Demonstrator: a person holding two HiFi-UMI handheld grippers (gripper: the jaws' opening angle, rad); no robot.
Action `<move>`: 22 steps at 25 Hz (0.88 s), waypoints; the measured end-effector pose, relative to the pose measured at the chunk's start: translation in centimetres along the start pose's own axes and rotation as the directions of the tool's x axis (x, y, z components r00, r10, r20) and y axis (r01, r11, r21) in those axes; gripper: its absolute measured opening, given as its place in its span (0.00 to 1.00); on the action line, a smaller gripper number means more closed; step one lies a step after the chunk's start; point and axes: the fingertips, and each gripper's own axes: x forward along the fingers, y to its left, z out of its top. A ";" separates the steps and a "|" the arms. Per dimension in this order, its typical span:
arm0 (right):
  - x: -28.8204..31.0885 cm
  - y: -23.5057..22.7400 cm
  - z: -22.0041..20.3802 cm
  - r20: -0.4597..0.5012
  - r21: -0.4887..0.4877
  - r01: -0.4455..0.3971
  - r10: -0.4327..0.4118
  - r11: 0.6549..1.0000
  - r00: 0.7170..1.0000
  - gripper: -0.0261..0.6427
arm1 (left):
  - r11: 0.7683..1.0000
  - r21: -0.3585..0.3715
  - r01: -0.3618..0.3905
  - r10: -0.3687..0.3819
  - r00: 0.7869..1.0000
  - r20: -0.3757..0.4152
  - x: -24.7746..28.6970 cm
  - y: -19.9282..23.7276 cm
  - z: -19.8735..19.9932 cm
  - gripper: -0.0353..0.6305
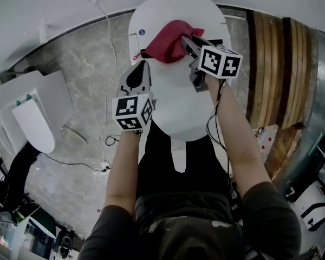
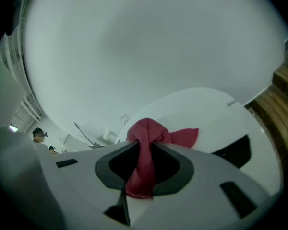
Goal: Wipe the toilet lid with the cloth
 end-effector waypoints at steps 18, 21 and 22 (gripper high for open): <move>-9.3 -16.9 2.1 0.047 0.069 0.069 -0.072 0.995 0.996 0.14 | 0.999 -0.013 -0.041 0.041 0.999 0.014 2.9 -11.4 -3.6 0.06; -9.3 -16.9 2.2 0.070 0.076 0.053 -0.058 0.996 0.996 0.14 | 0.998 -0.013 -0.059 0.059 0.998 0.013 2.3 -11.3 -4.5 0.06; -9.5 -16.7 2.2 0.075 0.076 0.053 -0.059 0.996 0.995 0.14 | 0.998 -0.016 -0.064 0.064 0.998 0.012 1.9 -11.2 -4.7 0.06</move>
